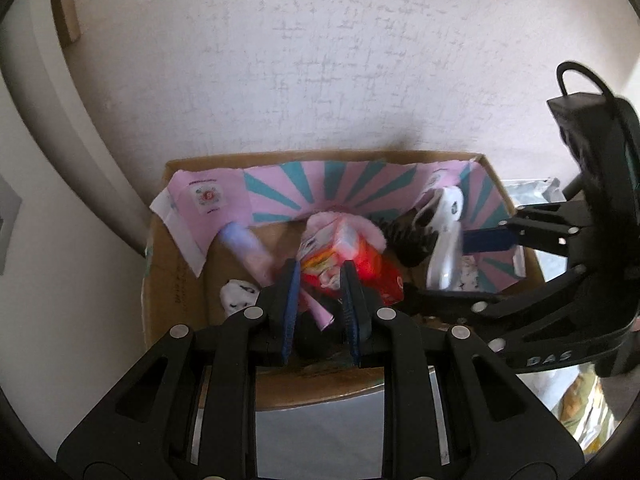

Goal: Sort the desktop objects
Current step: 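Carry the lipstick and white case into the box and release both, then move both open tools back over the tray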

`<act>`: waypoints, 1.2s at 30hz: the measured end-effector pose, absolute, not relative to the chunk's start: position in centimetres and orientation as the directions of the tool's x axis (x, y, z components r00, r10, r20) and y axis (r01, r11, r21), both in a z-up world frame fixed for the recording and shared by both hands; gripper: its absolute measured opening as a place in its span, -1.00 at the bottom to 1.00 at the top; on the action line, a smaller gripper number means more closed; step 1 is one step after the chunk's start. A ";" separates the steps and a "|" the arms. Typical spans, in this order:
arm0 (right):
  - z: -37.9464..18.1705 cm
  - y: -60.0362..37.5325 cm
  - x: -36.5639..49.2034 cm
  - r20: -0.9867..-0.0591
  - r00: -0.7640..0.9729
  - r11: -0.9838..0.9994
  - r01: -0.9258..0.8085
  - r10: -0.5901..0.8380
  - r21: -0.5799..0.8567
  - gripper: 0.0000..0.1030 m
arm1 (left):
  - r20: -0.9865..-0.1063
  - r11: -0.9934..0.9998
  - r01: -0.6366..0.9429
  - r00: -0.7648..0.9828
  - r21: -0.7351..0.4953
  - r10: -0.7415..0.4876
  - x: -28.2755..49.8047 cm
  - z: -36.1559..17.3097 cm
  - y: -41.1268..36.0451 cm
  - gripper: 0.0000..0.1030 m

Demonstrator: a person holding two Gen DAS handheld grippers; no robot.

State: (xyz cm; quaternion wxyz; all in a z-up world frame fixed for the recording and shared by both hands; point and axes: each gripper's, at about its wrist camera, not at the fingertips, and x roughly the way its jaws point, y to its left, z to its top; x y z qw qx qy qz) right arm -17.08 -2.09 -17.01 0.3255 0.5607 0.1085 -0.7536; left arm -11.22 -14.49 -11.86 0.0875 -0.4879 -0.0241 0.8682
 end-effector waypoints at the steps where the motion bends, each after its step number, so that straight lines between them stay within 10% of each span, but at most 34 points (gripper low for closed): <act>1: -17.0 -2.1 -17.0 -0.916 -0.163 -0.765 0.614 -0.366 0.196 0.22 | -0.849 -0.985 -0.130 -0.501 -0.117 0.167 -11.4 -11.7 -14.4 -0.50; 5: -16.2 -1.8 -16.4 -0.901 -0.223 -0.778 0.604 -0.371 0.172 0.60 | -0.839 -0.996 -0.078 -0.539 -0.037 0.074 -11.2 -10.7 -14.6 0.99; 36: -9.2 18.4 -11.1 -0.852 -0.465 -0.947 0.306 -0.240 0.100 0.61 | -0.756 -0.981 -0.194 -0.642 -0.006 0.131 -8.7 -2.2 -3.3 0.99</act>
